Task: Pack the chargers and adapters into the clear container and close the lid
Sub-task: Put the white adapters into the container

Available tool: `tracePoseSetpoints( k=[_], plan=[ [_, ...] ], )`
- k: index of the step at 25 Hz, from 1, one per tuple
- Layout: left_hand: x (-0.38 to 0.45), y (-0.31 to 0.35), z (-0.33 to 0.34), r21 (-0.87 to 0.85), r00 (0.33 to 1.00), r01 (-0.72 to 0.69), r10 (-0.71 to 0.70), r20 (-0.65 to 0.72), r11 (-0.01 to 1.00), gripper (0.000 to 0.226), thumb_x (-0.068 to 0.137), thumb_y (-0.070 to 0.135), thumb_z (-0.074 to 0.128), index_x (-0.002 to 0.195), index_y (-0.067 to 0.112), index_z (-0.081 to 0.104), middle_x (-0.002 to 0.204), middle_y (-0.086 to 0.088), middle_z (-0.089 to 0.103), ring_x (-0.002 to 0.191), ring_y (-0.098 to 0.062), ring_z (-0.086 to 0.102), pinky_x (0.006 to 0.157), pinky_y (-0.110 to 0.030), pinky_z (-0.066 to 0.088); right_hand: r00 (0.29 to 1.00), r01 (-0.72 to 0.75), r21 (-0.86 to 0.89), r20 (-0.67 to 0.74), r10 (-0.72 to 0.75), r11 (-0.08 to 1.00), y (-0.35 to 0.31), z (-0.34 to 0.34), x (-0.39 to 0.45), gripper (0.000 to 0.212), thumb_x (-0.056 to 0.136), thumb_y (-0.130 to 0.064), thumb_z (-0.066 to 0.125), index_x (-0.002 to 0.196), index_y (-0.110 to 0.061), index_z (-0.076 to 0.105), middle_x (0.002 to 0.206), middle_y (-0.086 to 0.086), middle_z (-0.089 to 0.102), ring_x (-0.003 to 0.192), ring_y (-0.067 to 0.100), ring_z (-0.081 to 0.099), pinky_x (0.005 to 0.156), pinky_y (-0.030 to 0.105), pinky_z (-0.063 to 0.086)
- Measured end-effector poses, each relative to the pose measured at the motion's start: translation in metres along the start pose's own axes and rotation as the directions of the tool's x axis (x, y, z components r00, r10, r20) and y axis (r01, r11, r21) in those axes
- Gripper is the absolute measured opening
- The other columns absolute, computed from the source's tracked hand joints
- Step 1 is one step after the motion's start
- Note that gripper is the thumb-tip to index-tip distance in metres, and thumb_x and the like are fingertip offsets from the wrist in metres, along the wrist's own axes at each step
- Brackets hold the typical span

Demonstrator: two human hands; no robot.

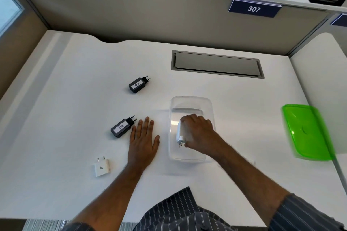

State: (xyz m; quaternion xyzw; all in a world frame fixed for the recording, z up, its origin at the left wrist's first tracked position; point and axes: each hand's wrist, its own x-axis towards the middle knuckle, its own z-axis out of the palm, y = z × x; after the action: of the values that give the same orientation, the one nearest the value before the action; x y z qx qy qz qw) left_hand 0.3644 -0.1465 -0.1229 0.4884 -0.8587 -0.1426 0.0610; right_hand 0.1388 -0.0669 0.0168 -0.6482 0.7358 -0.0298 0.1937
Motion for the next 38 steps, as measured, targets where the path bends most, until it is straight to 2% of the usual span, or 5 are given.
tracePoseSetpoints(
  k=[8, 21, 32, 35, 38],
  plan=[
    [0.0, 0.0, 0.0, -0.026, 1.0, -0.008, 0.007, -0.014, 1.0, 0.068, 0.104, 0.043, 0.038, 0.164, 0.017, 0.019, 0.174, -0.005, 0.014, 0.161, -0.026, 0.01, 0.131, -0.05, 0.015, 0.987, -0.017, -0.014, 0.163, 0.019, 1.0, -0.008, 0.034, 0.008, 0.074, 0.067, -0.019, 0.083, 0.13, -0.012, 0.044, 0.127, 0.005, 0.042, 0.115, 0.027, 0.042, 0.078, 0.042, 0.052],
    [-0.001, -0.001, -0.001, -0.028, 1.0, -0.01, 0.01, -0.005, 1.0, 0.067, 0.104, 0.043, 0.036, 0.163, 0.016, 0.02, 0.174, -0.007, 0.015, 0.161, -0.027, 0.011, 0.13, -0.051, 0.017, 0.974, -0.063, 0.237, 0.227, 0.008, 0.97, 0.001, 0.051, 0.006, 0.086, 0.067, -0.039, 0.085, 0.14, -0.024, 0.043, 0.13, -0.006, 0.04, 0.123, 0.017, 0.034, 0.095, 0.032, 0.043],
    [-0.001, 0.001, -0.006, -0.035, 1.0, -0.013, 0.014, 0.017, 0.999, 0.067, 0.104, 0.043, 0.035, 0.163, 0.015, 0.021, 0.173, -0.008, 0.017, 0.161, -0.028, 0.012, 0.13, -0.051, 0.016, 0.966, -0.068, 0.298, 0.26, -0.012, 0.952, 0.003, 0.051, 0.005, 0.092, 0.071, -0.035, 0.086, 0.148, -0.027, 0.038, 0.143, -0.006, 0.038, 0.133, 0.019, 0.029, 0.106, 0.03, 0.034],
    [-0.002, 0.002, -0.008, -0.034, 1.0, -0.021, 0.021, 0.011, 0.999, 0.067, 0.104, 0.043, 0.034, 0.162, 0.013, 0.024, 0.172, -0.01, 0.02, 0.16, -0.03, 0.016, 0.13, -0.052, 0.017, 0.983, -0.066, 0.339, 0.185, 0.003, 0.939, 0.007, 0.044, -0.008, 0.091, 0.077, -0.035, 0.082, 0.152, -0.027, 0.031, 0.153, -0.006, 0.032, 0.141, 0.014, 0.023, 0.11, 0.027, 0.028],
    [-0.003, 0.003, -0.01, -0.025, 0.999, -0.029, 0.03, 0.022, 0.999, 0.067, 0.103, 0.043, 0.032, 0.162, 0.012, 0.024, 0.172, -0.011, 0.019, 0.16, -0.031, 0.015, 0.13, -0.053, 0.016, 0.995, 0.004, 0.354, -0.094, 0.031, 0.935, 0.013, 0.028, -0.027, 0.069, 0.084, -0.029, 0.075, 0.144, -0.023, 0.042, 0.145, -0.005, 0.043, 0.135, 0.014, 0.034, 0.112, 0.031, 0.034]
  ],
)
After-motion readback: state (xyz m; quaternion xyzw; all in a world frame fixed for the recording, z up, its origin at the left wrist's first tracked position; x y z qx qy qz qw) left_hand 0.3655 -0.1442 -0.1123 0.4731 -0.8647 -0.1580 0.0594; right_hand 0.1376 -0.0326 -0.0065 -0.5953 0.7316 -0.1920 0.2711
